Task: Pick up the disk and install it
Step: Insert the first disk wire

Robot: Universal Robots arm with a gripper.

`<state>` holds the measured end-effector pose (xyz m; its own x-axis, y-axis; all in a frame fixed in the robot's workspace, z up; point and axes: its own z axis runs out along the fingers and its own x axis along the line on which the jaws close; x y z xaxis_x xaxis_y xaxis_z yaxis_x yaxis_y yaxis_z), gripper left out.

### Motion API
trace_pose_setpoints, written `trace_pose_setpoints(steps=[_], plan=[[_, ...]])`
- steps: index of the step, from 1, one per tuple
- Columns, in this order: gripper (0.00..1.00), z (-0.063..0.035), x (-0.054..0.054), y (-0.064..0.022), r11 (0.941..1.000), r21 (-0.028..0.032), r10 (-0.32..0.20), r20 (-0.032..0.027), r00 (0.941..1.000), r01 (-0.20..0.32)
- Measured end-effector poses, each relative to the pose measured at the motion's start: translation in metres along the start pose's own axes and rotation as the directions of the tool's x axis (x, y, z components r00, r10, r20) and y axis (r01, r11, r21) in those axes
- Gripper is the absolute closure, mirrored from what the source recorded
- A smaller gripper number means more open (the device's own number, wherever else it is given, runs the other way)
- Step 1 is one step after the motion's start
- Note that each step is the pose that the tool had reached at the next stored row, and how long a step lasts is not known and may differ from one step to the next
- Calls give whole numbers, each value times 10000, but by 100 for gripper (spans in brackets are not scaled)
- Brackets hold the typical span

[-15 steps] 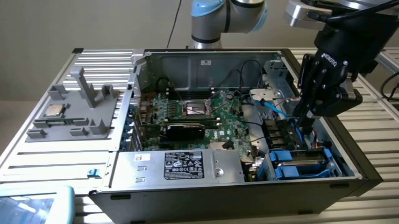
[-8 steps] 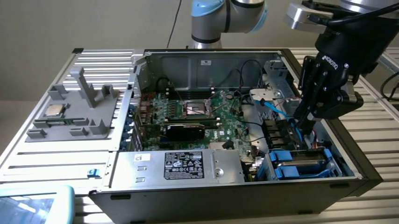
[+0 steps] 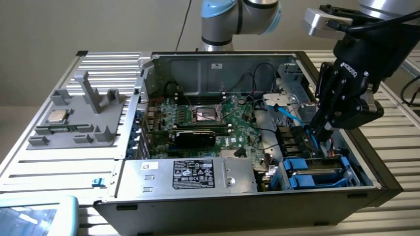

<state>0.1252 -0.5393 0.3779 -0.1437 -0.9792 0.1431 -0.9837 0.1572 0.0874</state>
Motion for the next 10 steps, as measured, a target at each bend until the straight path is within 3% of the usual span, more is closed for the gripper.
trace_pose_setpoints(steps=[10], plan=[[69,47,0,-41,9999,-138,-17,-19,10000,17]])
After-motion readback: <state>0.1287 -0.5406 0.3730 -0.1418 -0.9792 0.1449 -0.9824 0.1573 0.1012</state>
